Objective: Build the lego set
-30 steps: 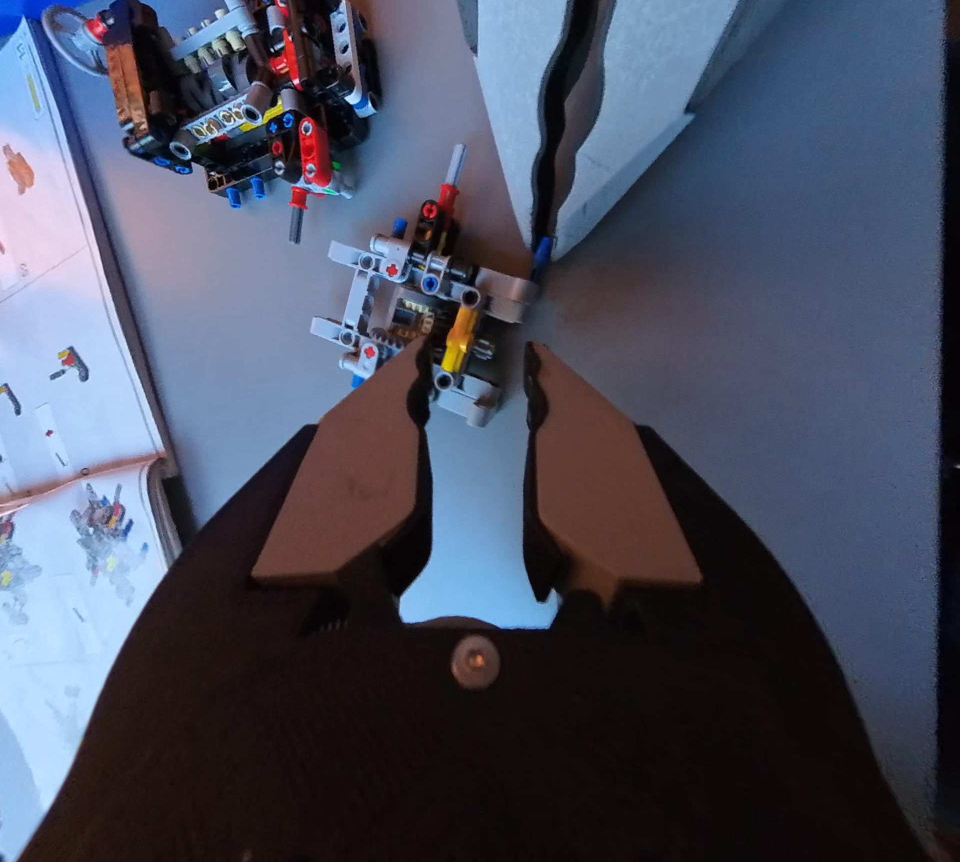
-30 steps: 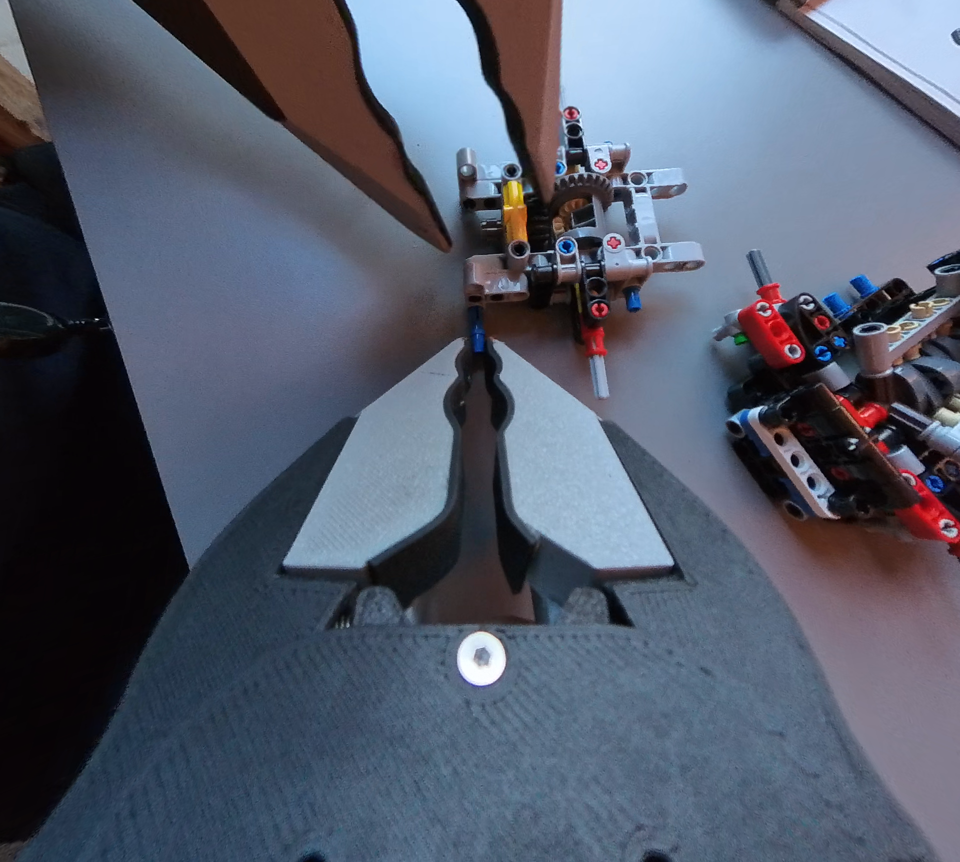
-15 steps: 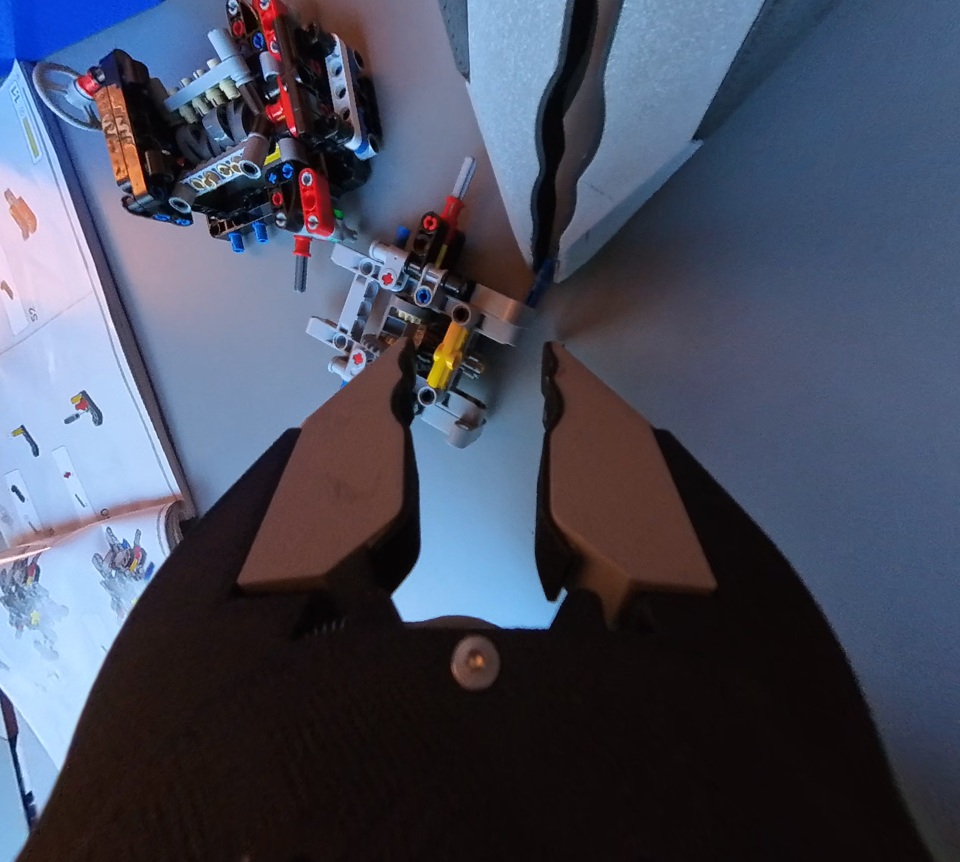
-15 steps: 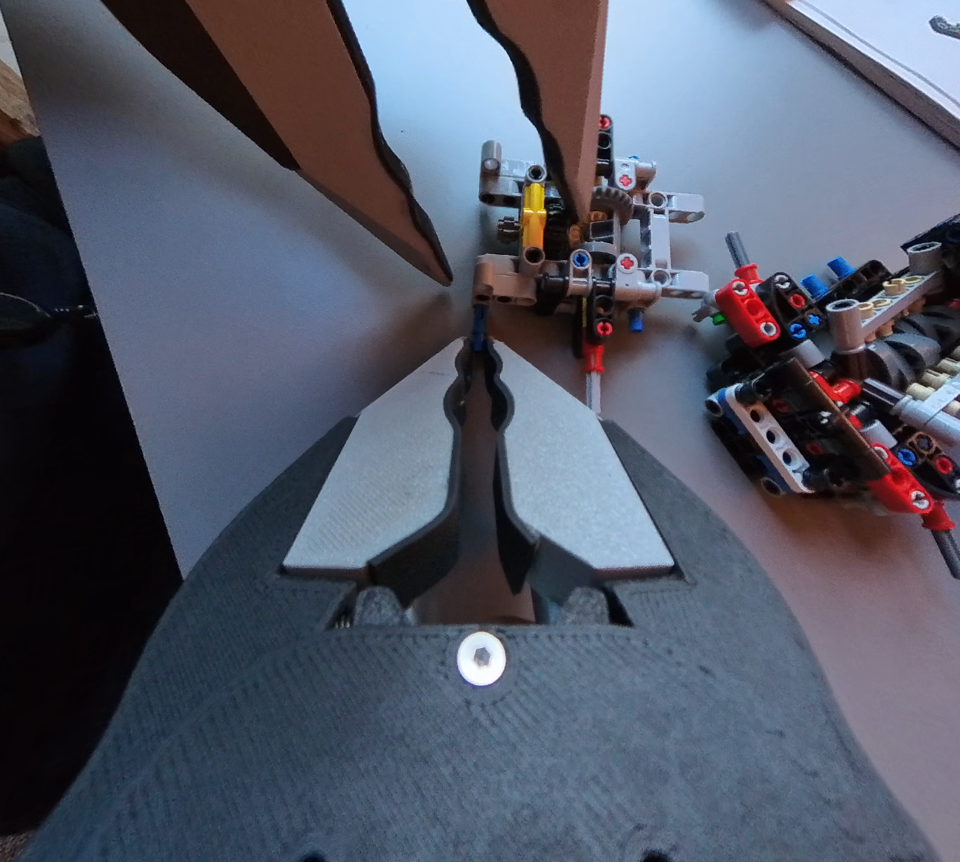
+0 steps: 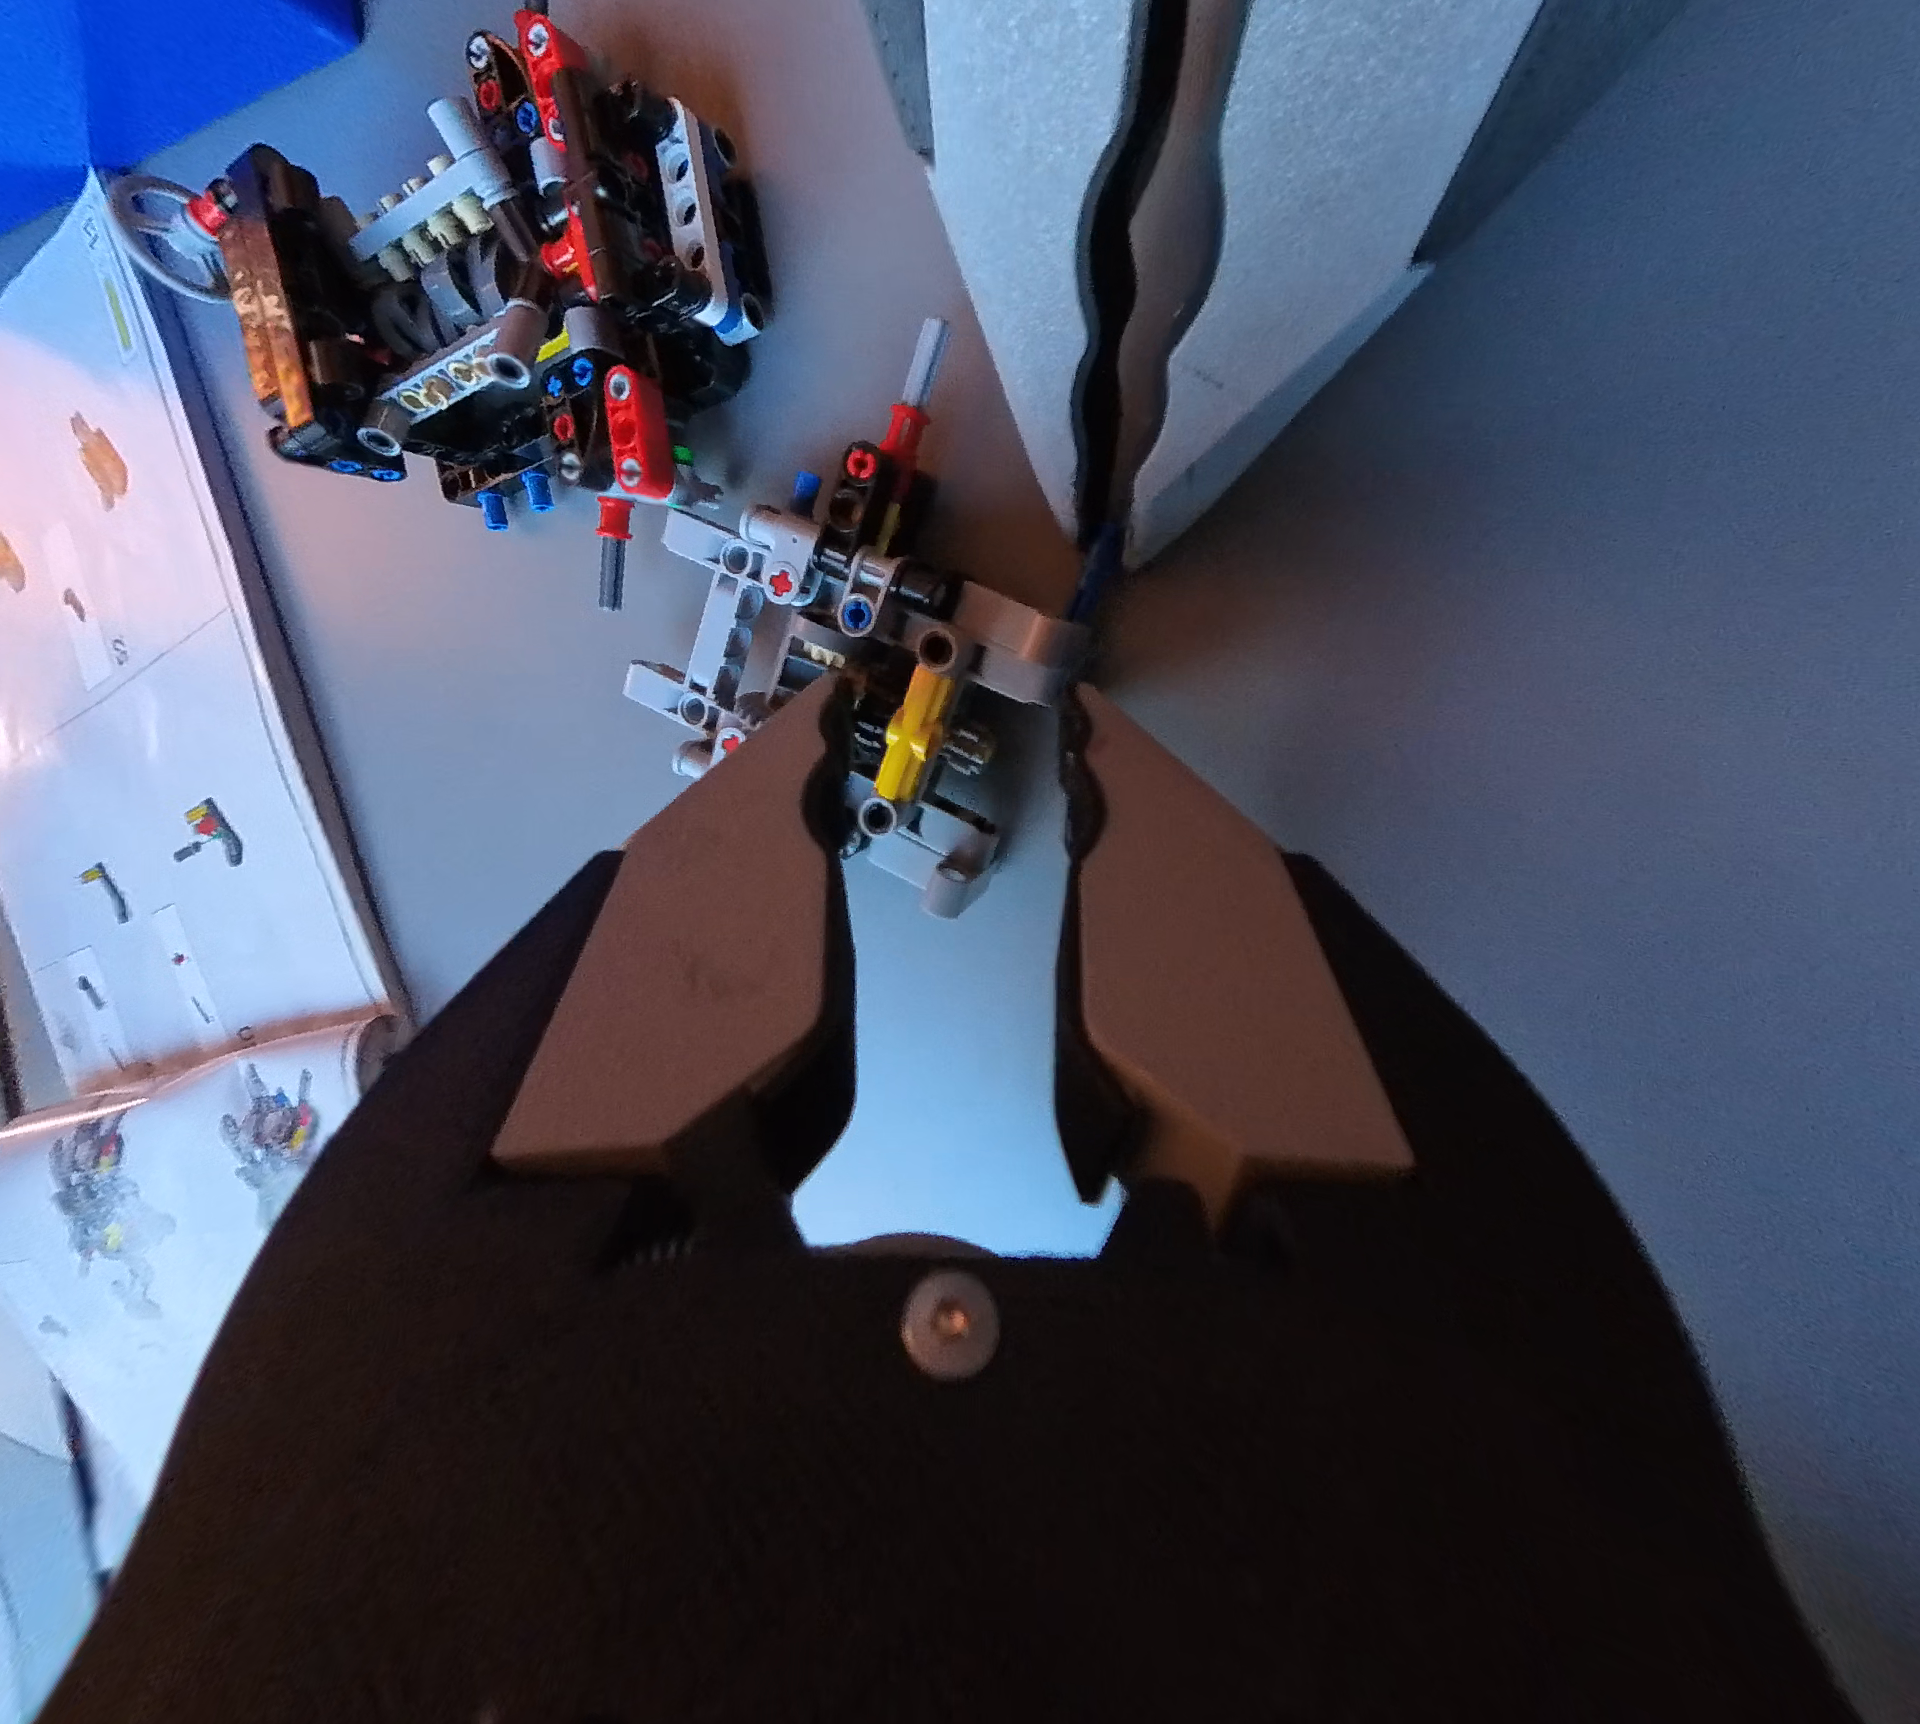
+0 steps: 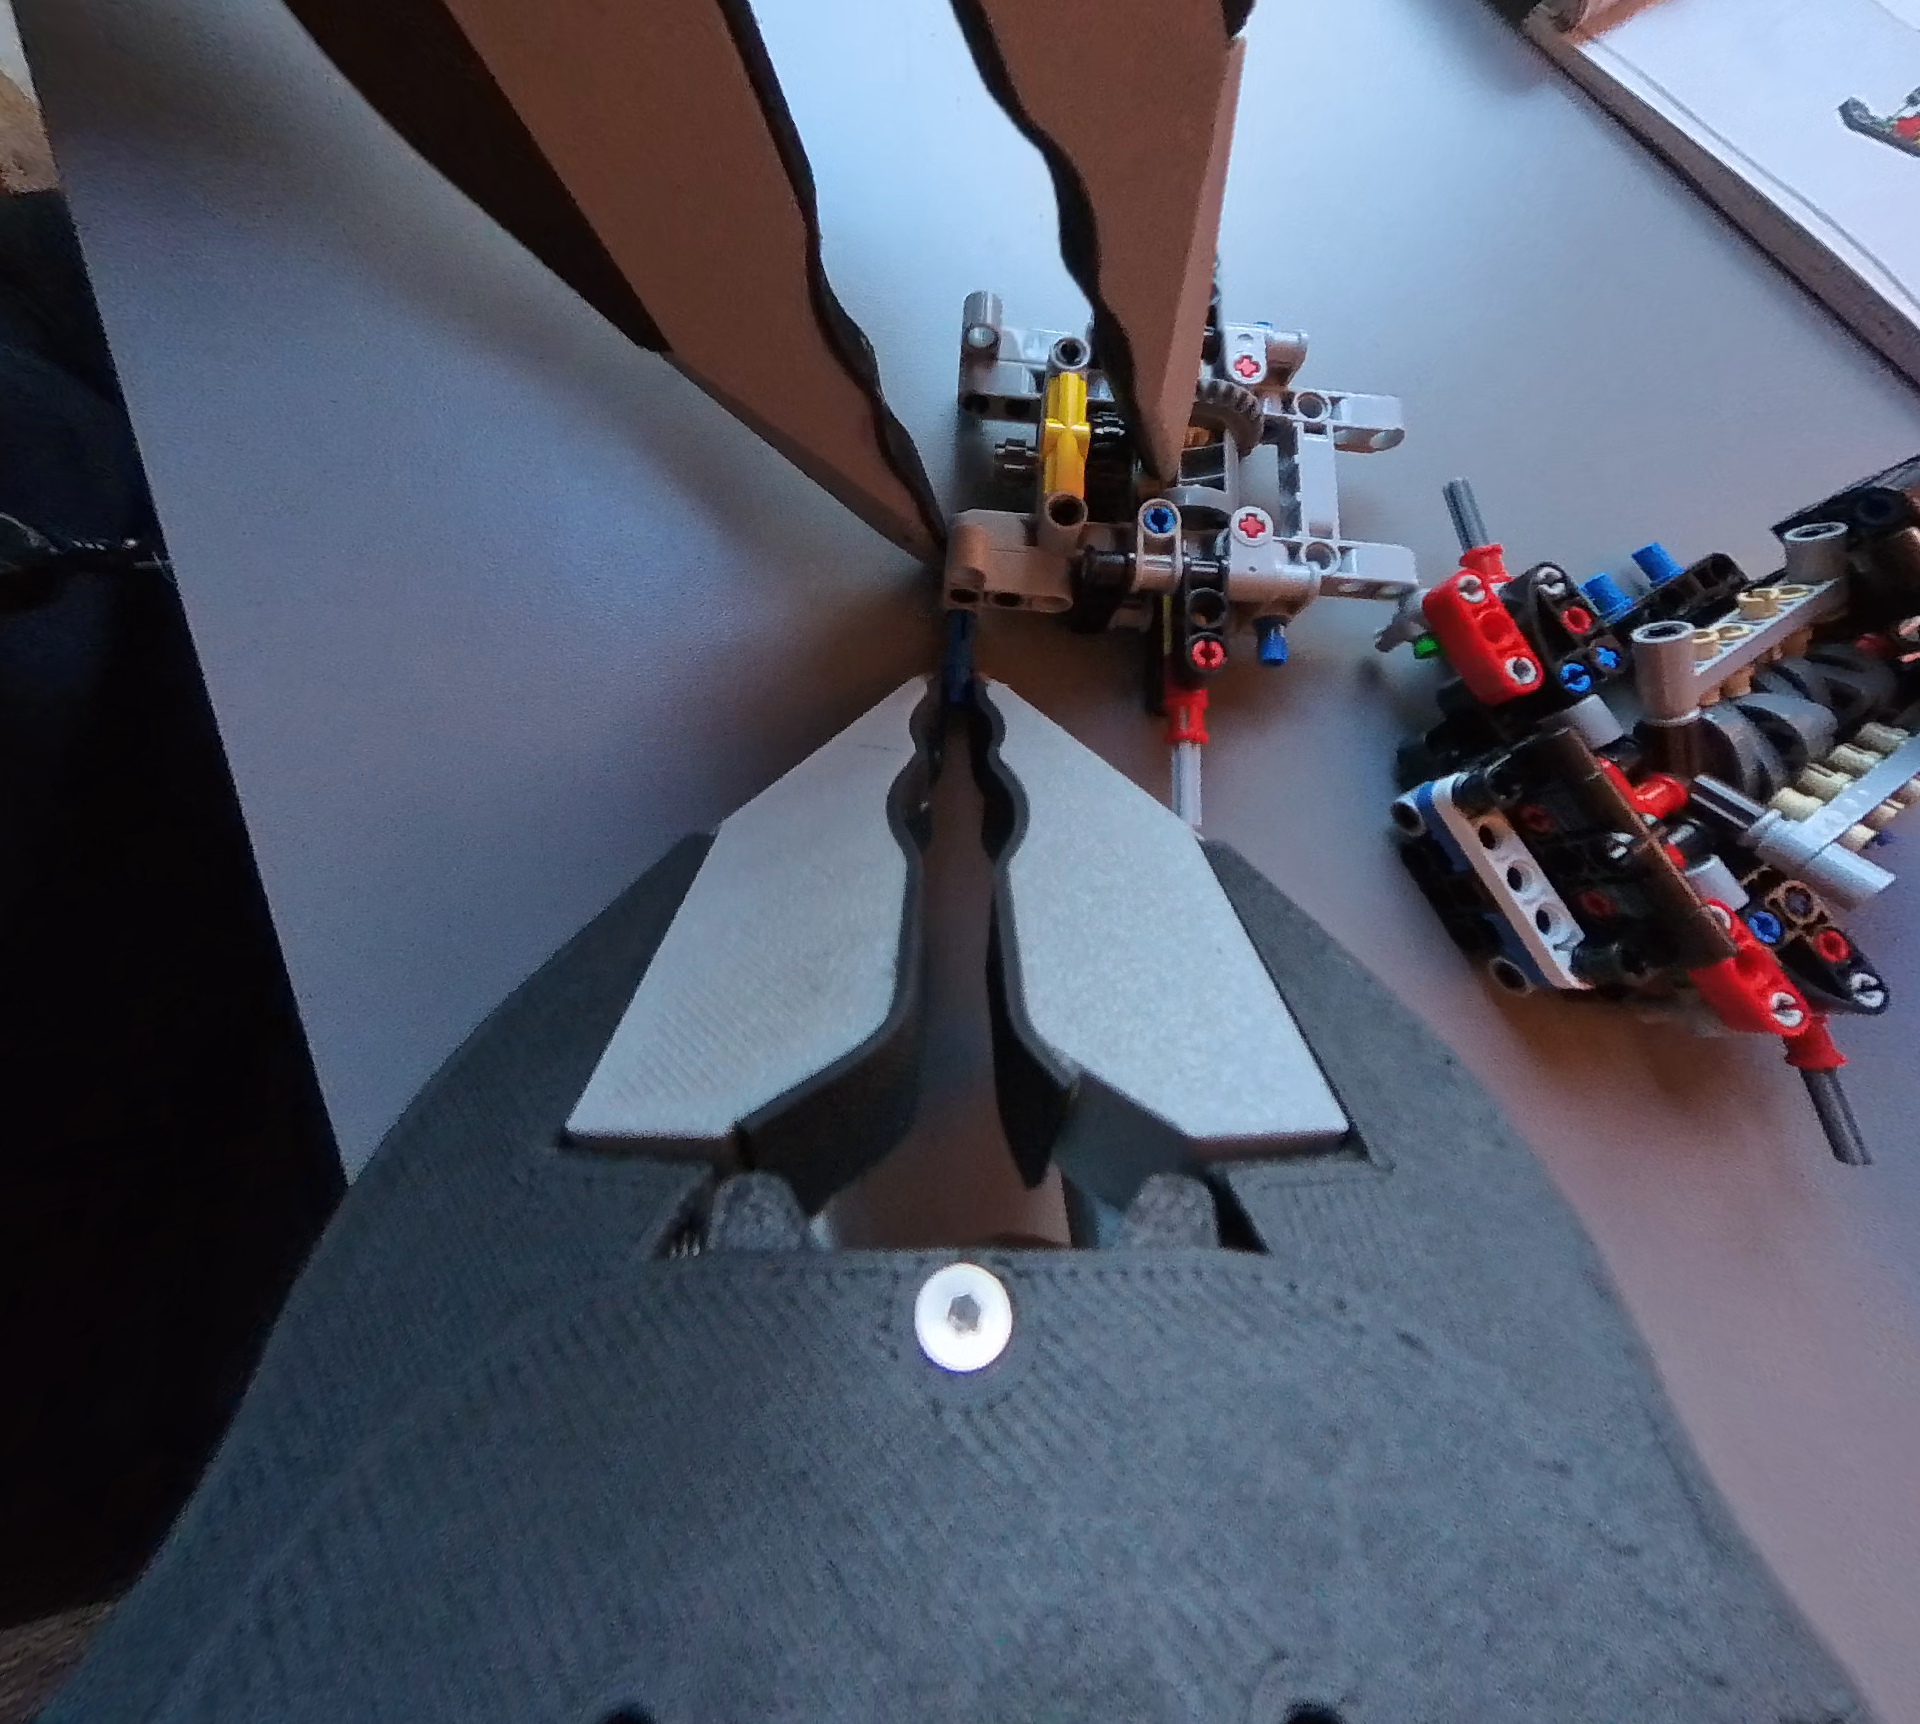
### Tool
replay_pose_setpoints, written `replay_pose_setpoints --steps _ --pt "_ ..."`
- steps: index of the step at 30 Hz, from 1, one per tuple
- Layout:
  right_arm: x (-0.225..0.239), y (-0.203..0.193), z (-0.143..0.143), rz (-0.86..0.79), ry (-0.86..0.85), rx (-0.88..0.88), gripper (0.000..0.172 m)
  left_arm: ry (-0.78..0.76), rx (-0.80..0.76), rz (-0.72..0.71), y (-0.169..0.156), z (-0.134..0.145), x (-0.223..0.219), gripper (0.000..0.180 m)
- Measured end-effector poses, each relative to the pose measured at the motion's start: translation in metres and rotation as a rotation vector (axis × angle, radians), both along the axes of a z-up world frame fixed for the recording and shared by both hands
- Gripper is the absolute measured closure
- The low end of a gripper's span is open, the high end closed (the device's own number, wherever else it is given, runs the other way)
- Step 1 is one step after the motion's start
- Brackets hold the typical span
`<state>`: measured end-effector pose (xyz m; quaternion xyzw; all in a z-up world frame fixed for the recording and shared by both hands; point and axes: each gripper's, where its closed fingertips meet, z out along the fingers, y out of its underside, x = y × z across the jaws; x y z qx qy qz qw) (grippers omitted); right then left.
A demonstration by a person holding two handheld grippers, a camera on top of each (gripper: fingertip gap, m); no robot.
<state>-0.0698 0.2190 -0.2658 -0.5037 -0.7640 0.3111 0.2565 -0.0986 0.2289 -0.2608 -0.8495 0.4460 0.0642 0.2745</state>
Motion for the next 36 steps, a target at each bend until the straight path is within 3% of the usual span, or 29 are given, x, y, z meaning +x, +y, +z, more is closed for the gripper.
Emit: replay_pose_setpoints --steps 3,10,22,24,36 --pt "0.0 0.0 0.0 0.006 0.003 0.009 0.171 -0.09 -0.054 0.008 -0.005 0.0 0.004 0.131" --pt "0.002 -0.003 0.0 0.049 0.011 0.027 0.17 -0.182 -0.096 0.002 -0.01 0.013 0.001 0.13" --pt "0.005 -0.005 0.0 0.086 0.014 0.03 0.17 -0.111 -0.074 -0.07 -0.012 0.004 0.018 0.146" --pt "0.005 -0.005 0.0 0.084 0.014 0.03 0.17 -0.078 -0.052 -0.071 -0.008 0.005 0.015 0.155" --pt "0.005 -0.004 -0.001 0.05 0.001 0.025 0.171 -0.063 0.022 -0.071 -0.007 0.003 0.015 0.155"
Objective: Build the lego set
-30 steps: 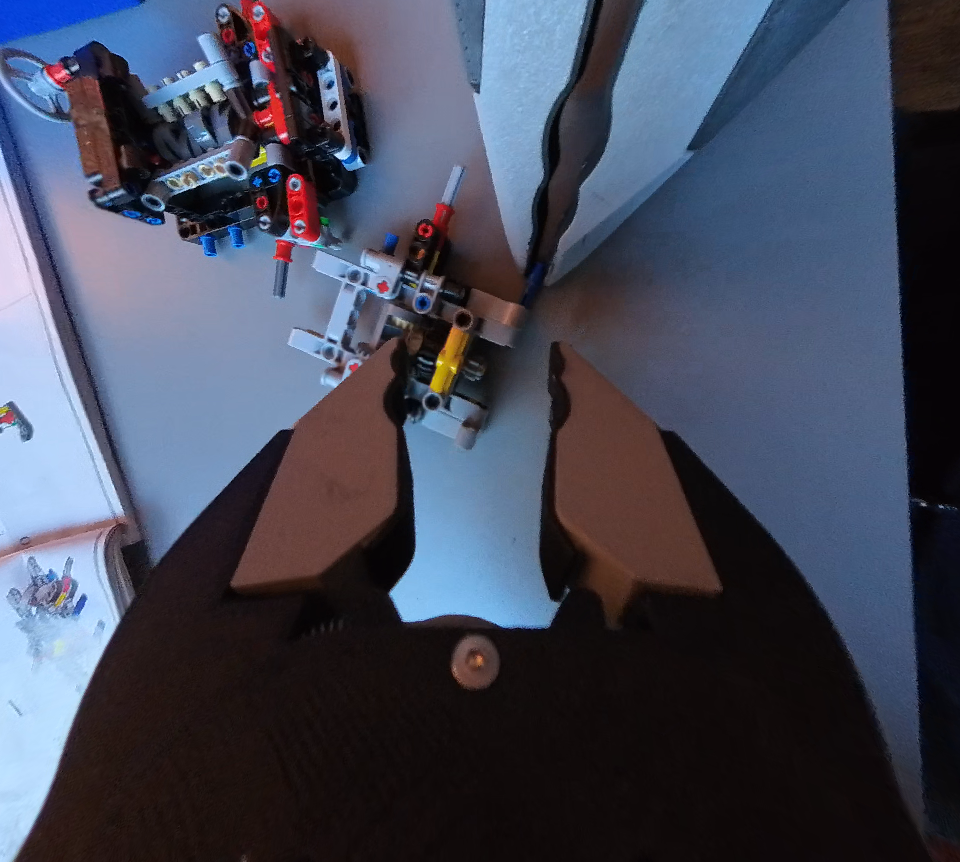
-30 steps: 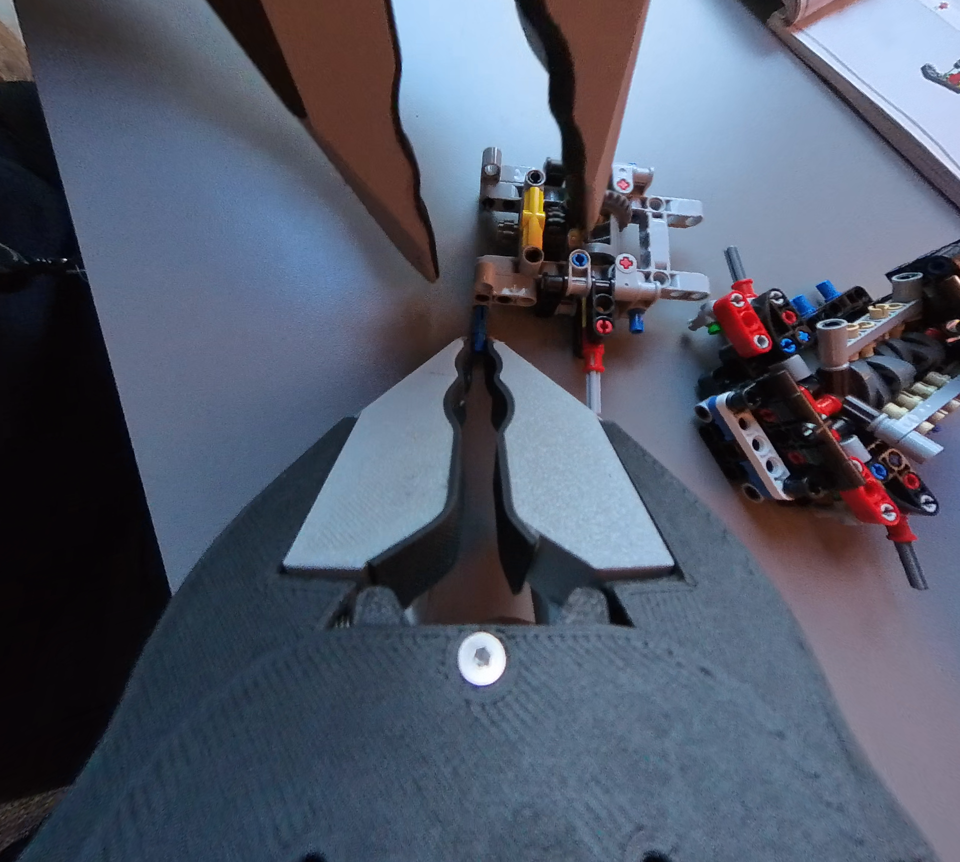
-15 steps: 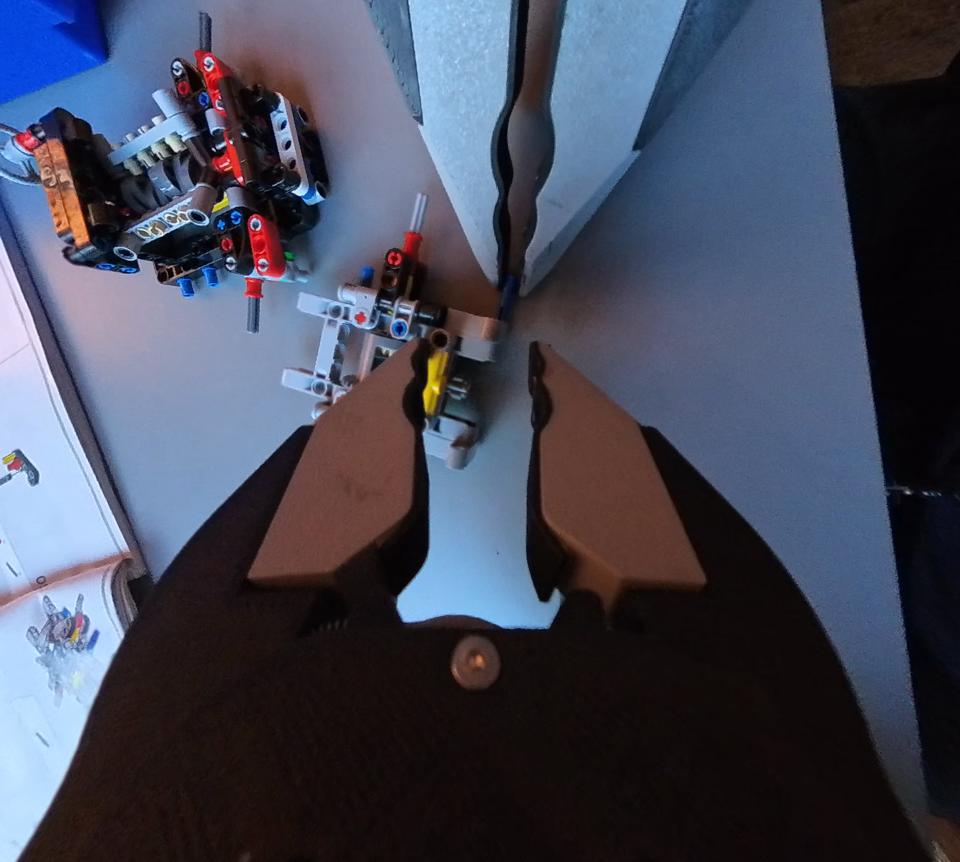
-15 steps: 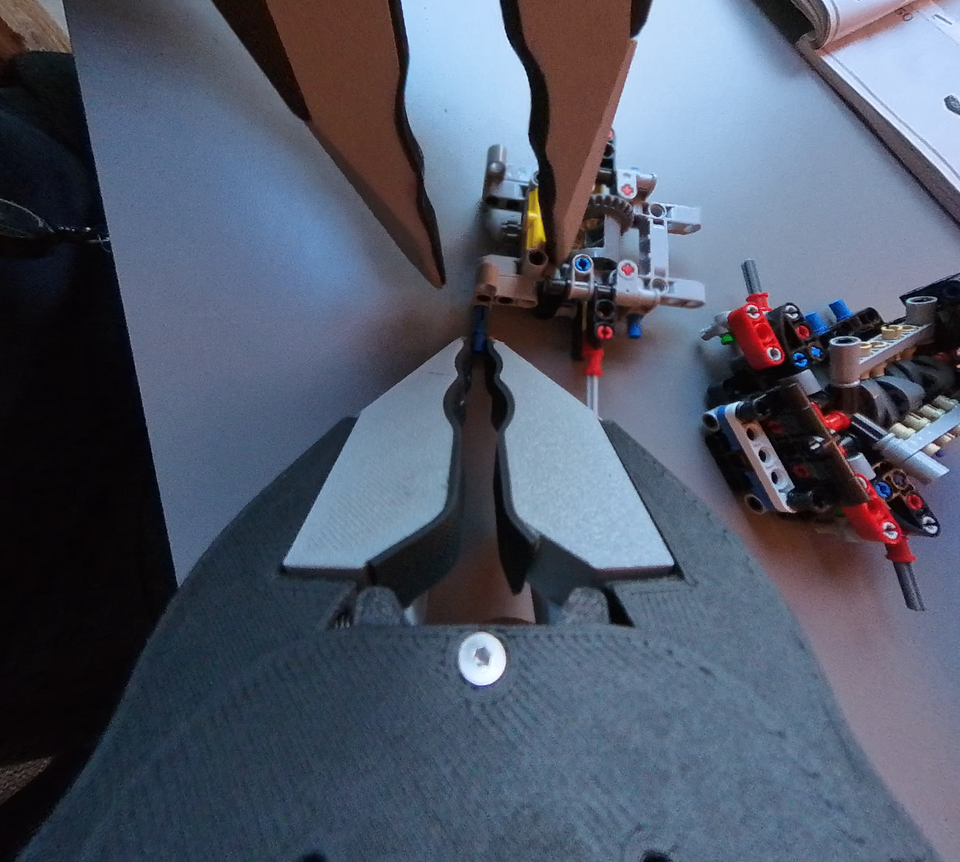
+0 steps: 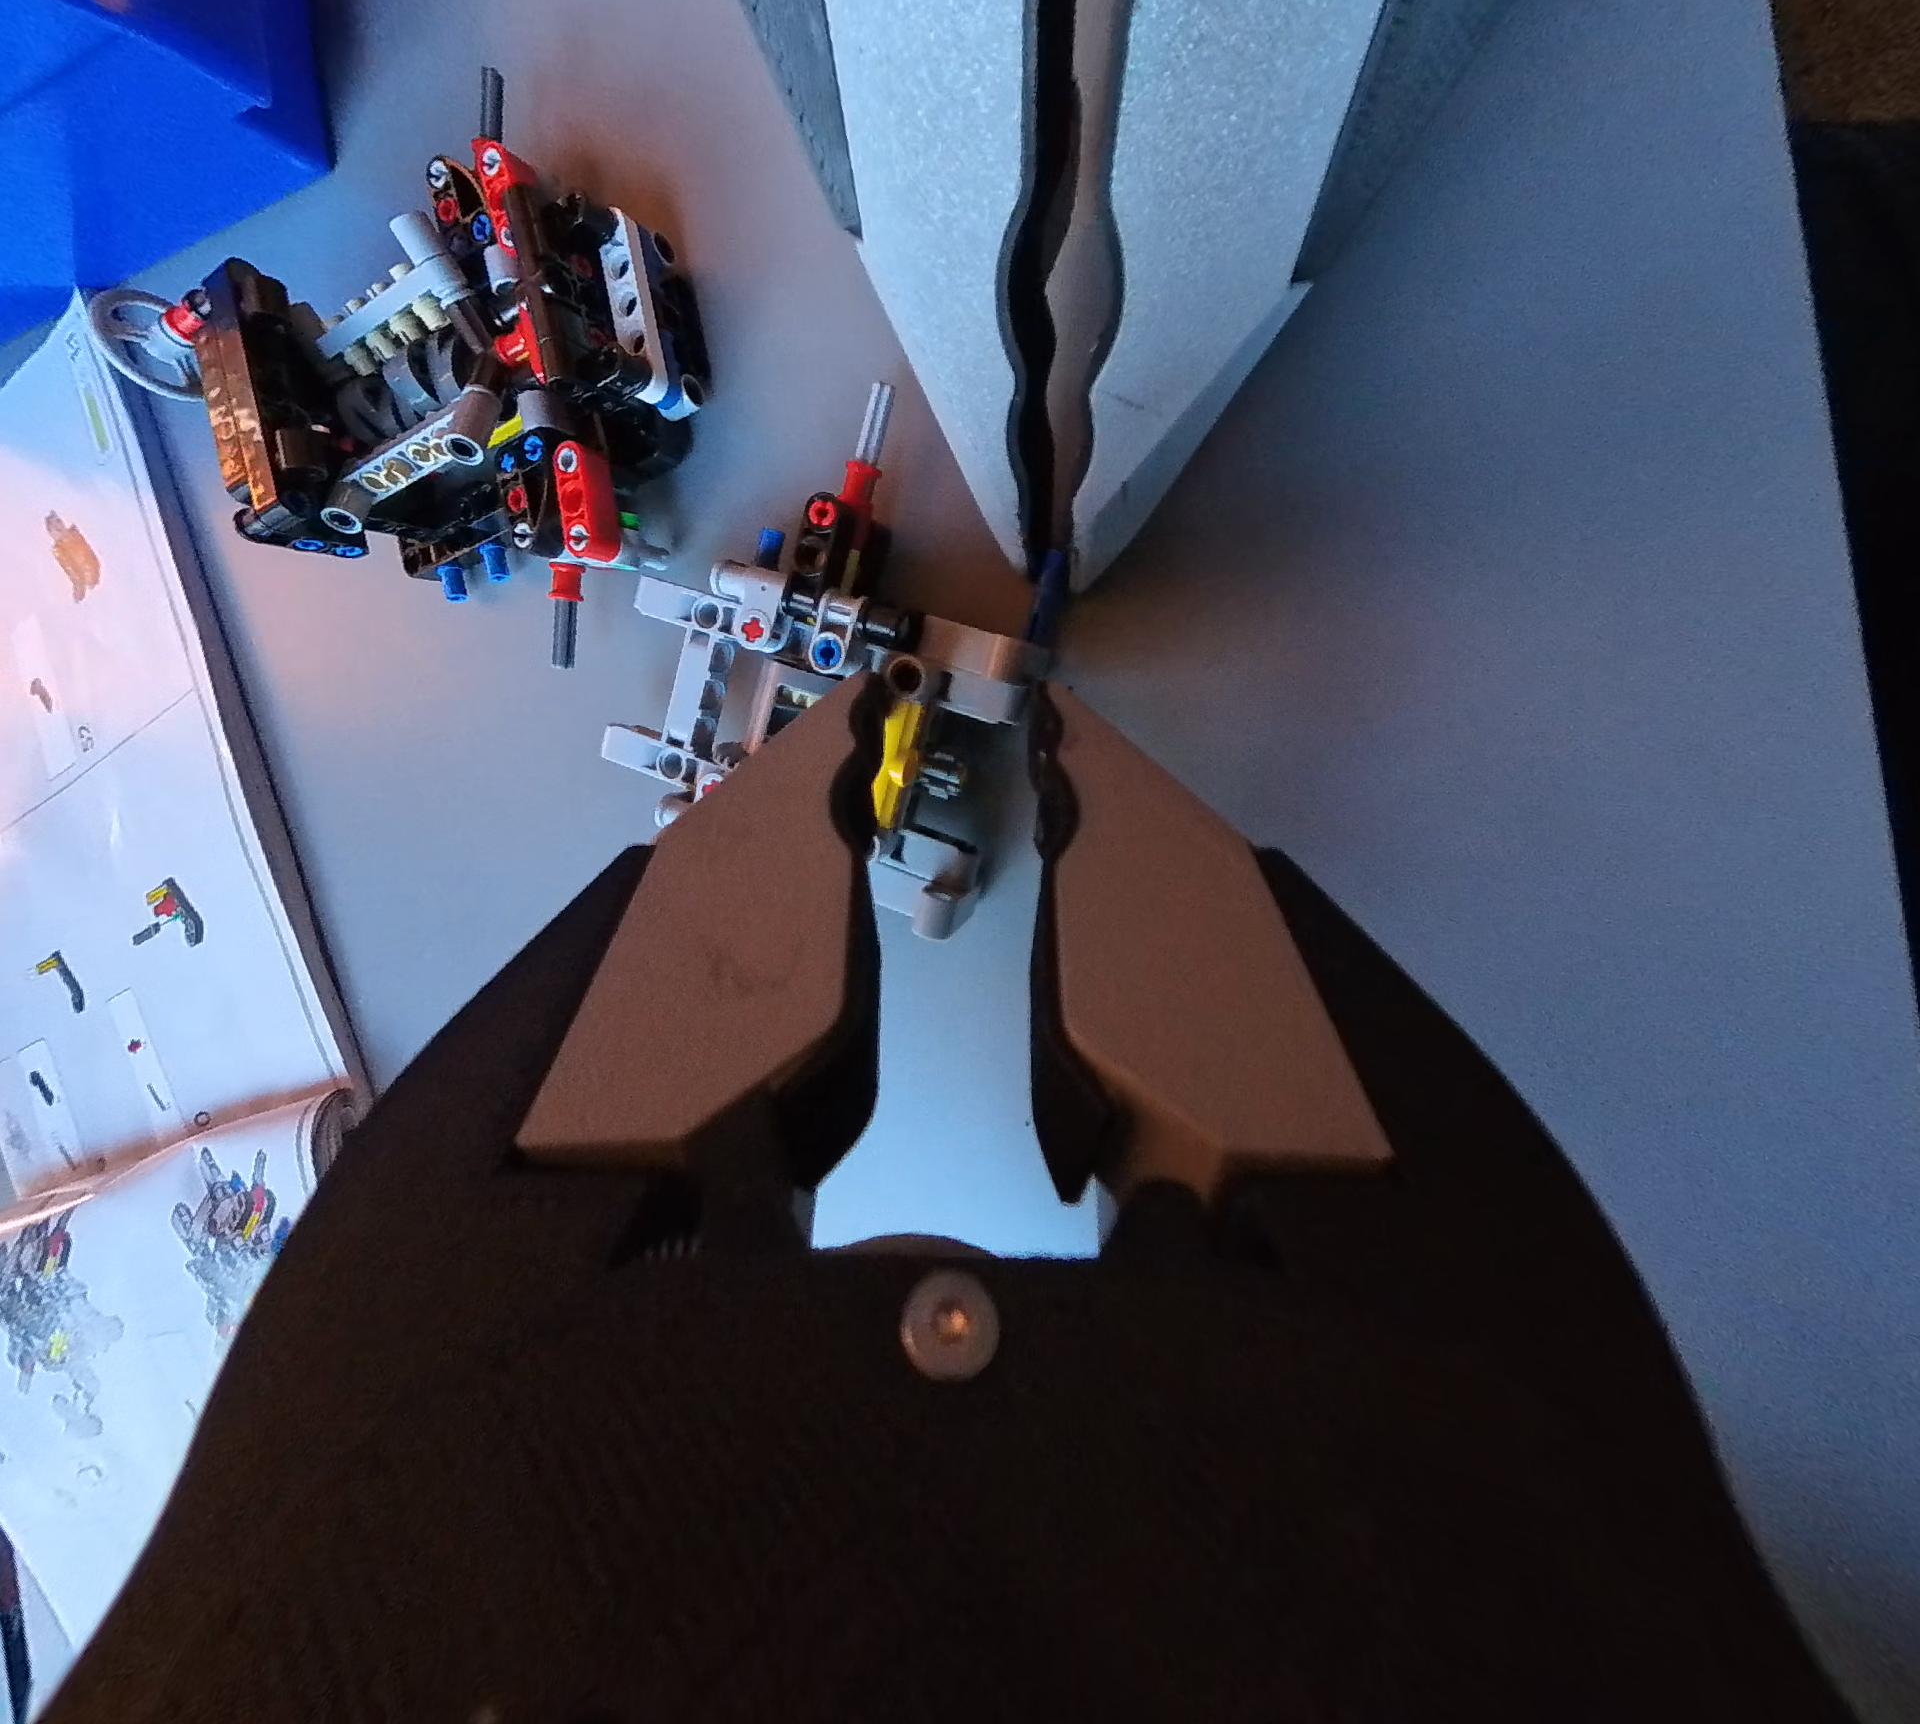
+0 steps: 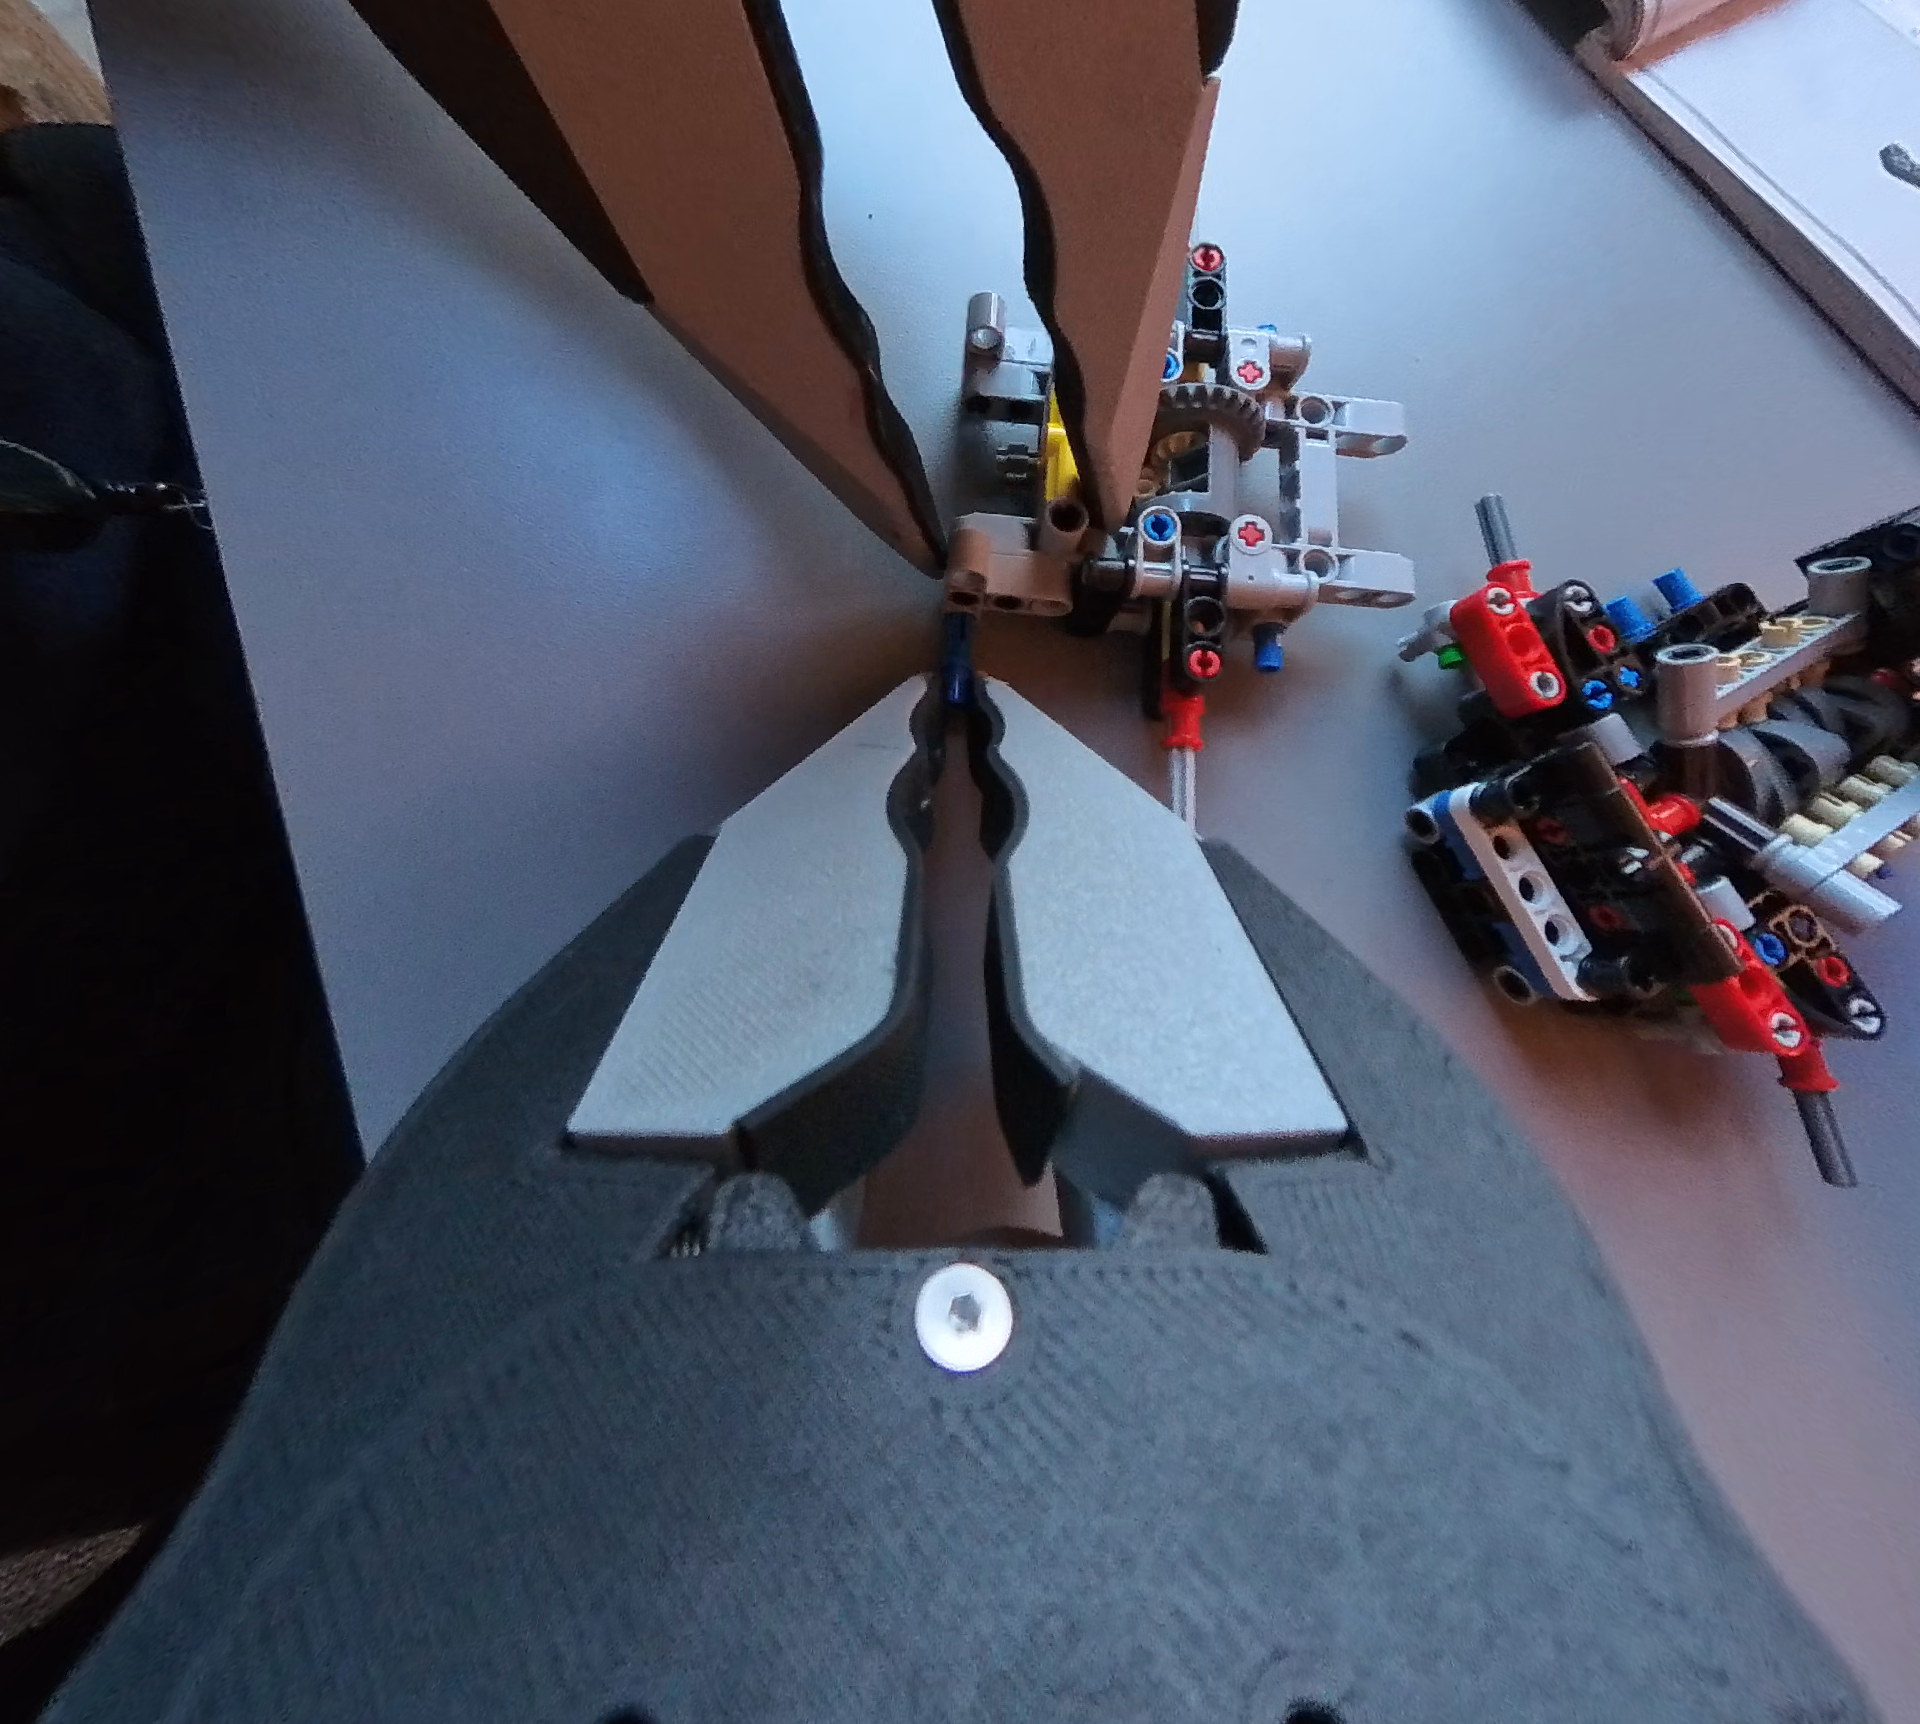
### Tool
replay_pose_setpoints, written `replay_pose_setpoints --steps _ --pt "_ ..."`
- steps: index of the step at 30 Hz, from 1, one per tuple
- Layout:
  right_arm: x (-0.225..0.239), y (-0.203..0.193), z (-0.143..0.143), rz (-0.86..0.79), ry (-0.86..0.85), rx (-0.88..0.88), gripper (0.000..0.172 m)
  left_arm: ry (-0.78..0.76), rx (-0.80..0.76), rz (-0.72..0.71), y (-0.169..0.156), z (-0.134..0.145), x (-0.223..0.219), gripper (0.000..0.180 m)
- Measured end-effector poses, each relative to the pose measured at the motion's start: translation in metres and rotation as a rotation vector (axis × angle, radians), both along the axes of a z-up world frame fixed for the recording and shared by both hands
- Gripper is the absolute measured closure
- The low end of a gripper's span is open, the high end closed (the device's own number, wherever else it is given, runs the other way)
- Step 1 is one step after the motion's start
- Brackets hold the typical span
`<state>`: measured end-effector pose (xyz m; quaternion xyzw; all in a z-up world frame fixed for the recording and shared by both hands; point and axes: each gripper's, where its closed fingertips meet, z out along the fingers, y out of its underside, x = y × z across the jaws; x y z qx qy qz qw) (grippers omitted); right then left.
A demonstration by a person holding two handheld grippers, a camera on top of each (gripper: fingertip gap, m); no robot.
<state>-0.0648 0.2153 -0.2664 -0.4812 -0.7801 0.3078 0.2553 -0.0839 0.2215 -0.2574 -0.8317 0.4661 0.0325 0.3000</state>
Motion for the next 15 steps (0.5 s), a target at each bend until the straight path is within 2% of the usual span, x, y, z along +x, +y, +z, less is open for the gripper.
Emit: replay_pose_setpoints --steps 8,15 --pt "-0.004 0.0006 0.0001 -0.023 0.041 0.144 0.17 0.018 0.04 0.033 0.0007 -0.0005 -0.0024 0.156" --pt "-0.0092 0.0007 0.0001 -0.017 0.039 0.127 0.171 0.007 0.046 0.069 0.0013 -0.0005 -0.0069 0.155"
